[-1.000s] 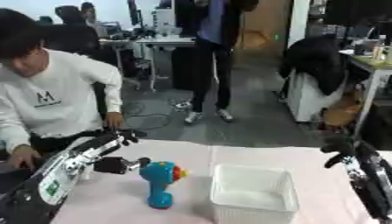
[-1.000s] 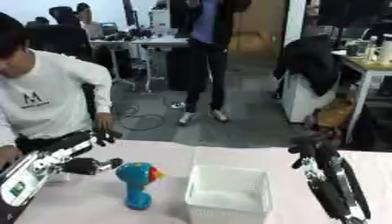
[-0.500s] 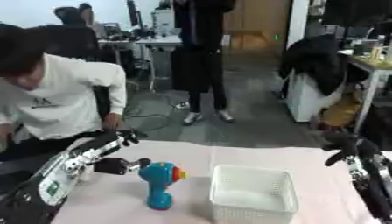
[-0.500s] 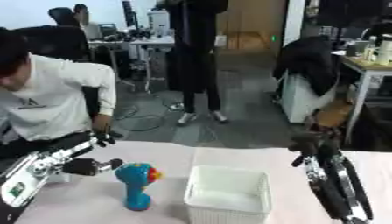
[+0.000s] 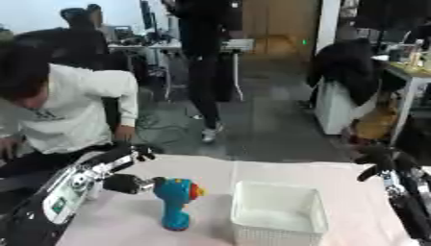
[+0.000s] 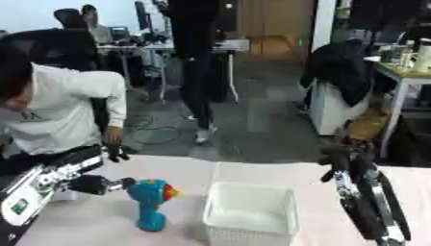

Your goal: Pick up objects on the table and place them in the box.

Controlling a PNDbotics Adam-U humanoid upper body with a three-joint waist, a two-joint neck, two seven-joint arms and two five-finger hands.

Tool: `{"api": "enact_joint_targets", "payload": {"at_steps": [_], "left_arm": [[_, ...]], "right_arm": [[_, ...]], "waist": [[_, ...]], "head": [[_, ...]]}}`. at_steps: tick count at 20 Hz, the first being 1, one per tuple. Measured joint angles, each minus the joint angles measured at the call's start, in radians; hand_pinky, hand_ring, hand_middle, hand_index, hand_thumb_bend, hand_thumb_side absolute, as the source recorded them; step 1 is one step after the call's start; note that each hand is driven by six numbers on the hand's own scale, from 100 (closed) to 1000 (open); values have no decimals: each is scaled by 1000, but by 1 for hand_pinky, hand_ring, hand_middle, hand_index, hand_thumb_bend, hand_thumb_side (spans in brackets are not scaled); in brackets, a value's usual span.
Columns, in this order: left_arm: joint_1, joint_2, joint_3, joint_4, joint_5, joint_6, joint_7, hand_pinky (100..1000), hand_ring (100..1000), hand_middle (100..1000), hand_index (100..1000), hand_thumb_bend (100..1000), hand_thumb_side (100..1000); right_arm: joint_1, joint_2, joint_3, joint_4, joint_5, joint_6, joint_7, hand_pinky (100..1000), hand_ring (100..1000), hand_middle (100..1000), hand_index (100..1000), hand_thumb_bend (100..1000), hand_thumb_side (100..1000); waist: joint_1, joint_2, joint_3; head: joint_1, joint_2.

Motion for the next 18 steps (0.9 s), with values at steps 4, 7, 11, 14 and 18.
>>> {"api": "enact_joint_targets", "payload": {"at_steps": [4,7,11,14,18], "left_arm": [[-25,22,-2,14,-25,-22,-71,857,872,921,977,906,614],[-31,27,-6,26,-47,-33,-106,859,874,921,978,909,612],[-43,27,-6,45,-68,-46,-143,866,880,925,983,927,587],[-49,27,-10,57,-81,-58,-171,871,887,929,988,946,567],[-62,27,-12,73,-100,-63,-204,876,893,933,996,949,548]], "right_arm": [[0,0,0,1,0,0,0,462,640,671,725,100,754],[0,0,0,5,0,0,0,462,640,670,725,100,754],[0,0,0,6,0,0,0,462,640,670,725,100,754],[0,0,0,6,0,0,0,462,639,670,725,100,755],[0,0,0,7,0,0,0,461,640,670,725,100,756]], "waist": [[0,0,0],[0,3,0],[-2,3,0],[-3,4,-1],[-3,5,-2]], "head": [[10,12],[10,21],[8,32],[2,35],[1,38]]}}
